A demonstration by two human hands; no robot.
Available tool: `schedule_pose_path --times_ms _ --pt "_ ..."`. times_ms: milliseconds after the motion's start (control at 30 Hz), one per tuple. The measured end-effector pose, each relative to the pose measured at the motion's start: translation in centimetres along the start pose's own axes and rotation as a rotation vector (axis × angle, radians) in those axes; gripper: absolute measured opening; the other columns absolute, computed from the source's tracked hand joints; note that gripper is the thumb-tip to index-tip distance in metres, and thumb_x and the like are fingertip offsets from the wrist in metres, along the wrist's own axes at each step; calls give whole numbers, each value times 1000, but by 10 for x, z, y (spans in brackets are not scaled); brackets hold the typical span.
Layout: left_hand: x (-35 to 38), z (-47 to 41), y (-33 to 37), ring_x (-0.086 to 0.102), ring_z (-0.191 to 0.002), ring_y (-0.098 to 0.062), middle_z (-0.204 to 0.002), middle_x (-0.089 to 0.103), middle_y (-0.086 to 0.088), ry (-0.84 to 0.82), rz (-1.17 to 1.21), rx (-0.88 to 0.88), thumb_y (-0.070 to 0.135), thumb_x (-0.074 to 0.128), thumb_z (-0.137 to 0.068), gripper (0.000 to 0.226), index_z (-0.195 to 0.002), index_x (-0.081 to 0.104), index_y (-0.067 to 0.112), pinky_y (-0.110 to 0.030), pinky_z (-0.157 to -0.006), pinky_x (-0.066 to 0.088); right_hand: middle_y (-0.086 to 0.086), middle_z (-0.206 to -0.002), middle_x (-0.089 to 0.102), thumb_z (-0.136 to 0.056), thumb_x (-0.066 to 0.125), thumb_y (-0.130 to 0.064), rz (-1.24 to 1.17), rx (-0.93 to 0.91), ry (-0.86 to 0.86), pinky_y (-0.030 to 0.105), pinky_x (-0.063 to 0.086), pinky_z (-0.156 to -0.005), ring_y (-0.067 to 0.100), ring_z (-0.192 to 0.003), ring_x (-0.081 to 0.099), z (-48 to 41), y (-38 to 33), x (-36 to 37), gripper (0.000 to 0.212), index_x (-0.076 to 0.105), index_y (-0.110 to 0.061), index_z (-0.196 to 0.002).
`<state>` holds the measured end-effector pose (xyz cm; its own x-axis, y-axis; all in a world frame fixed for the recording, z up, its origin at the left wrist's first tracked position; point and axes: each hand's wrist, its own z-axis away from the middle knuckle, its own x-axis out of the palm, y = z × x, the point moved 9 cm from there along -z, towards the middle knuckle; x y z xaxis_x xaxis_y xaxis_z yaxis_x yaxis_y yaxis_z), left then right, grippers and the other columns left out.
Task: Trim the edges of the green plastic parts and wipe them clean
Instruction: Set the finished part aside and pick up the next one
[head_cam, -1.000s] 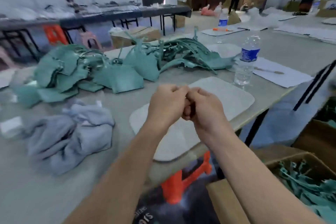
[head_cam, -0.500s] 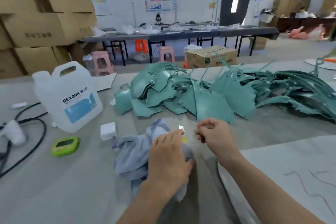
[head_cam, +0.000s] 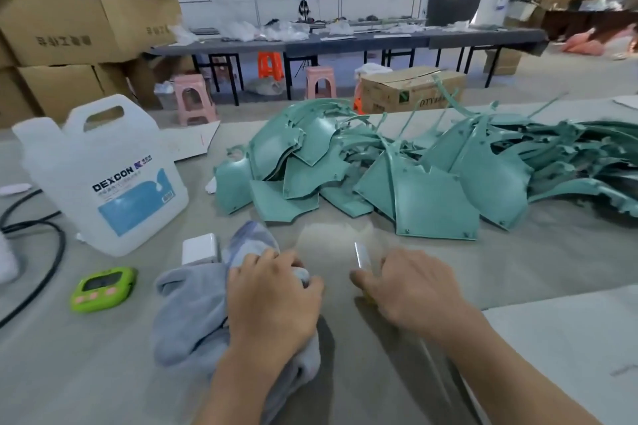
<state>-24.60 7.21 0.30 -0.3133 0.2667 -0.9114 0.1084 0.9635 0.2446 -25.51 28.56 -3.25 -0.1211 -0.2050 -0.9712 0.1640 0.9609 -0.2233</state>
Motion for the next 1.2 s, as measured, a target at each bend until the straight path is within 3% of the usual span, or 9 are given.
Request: schedule_pose_path --times_ms 167,300,367,500,667,800,967,1067,1200 --pt "-1 -27 -21 59 -67 -1 -74 69 13 -156 442 -210 43 62 -86 17 -77 73 33 -18 -59 43 2 -86 61 -96 45 -54 -13 -28 -58 36 36 -68 32 -82 55 0 -4 -3 36 50 -21 -83" --pt "2 -62 -39 66 -69 -10 -77 74 10 -144 879 -341 24 69 -85 13 -80 77 33 -30 -68 55 2 -81 64 -98 43 -56 -106 48 -88 34 39 -66 29 -78 57 -2 6 -7 45 59 -19 -78" --pt "9 -77 -50 64 -86 -10 -94 70 15 -115 747 -386 31 70 -83 14 -97 70 30 -31 -76 52 0 -80 63 -99 46 -54 -126 29 -89 35 40 -66 27 -79 58 0 3 -9 42 59 -20 -79" --pt "31 -106 -64 55 -77 -8 -89 58 12 -125 619 -466 38 70 -79 39 -106 45 25 -28 -58 38 -5 -75 62 -96 54 -53 -141 1 -78 35 44 -67 21 -74 58 0 -1 -13 38 59 -22 -76" --pt "52 -121 -68 68 -71 -23 -79 72 -4 -145 634 -575 35 68 -77 26 -93 65 15 -34 -58 51 -6 -68 56 -92 55 -54 -128 -88 -149 33 40 -63 18 -70 55 0 -7 -5 38 54 -21 -72" --pt "61 -120 -74 63 -50 -25 -65 73 -10 -105 981 -669 20 71 -77 21 -93 70 6 -32 -55 51 -3 -62 62 -91 57 -52 -213 -102 -163 25 36 -50 12 -63 58 -1 -7 -4 37 62 -19 -73" --pt "19 -104 -74 69 -76 -21 -90 72 -1 140 974 -578 24 64 -77 16 -92 62 26 -38 -61 57 -4 -62 64 -92 59 -47 -355 -55 -68 29 42 -51 12 -62 60 -5 3 -9 35 63 -18 -72" --pt "-29 -92 -71 62 -71 -11 -82 65 10 270 818 -516 25 64 -76 12 -83 56 30 -27 -51 43 -1 -59 64 -94 58 -46 -450 12 -16 34 47 -57 19 -62 61 -7 11 -11 39 64 -15 -70" --pt "-95 -67 -70 54 -70 -2 -76 60 16 440 618 -454 23 65 -75 15 -78 53 31 -25 -52 35 3 -58 60 -93 62 -40 -569 91 63 31 38 -54 15 -57 50 -9 20 -16 39 62 -8 -71"
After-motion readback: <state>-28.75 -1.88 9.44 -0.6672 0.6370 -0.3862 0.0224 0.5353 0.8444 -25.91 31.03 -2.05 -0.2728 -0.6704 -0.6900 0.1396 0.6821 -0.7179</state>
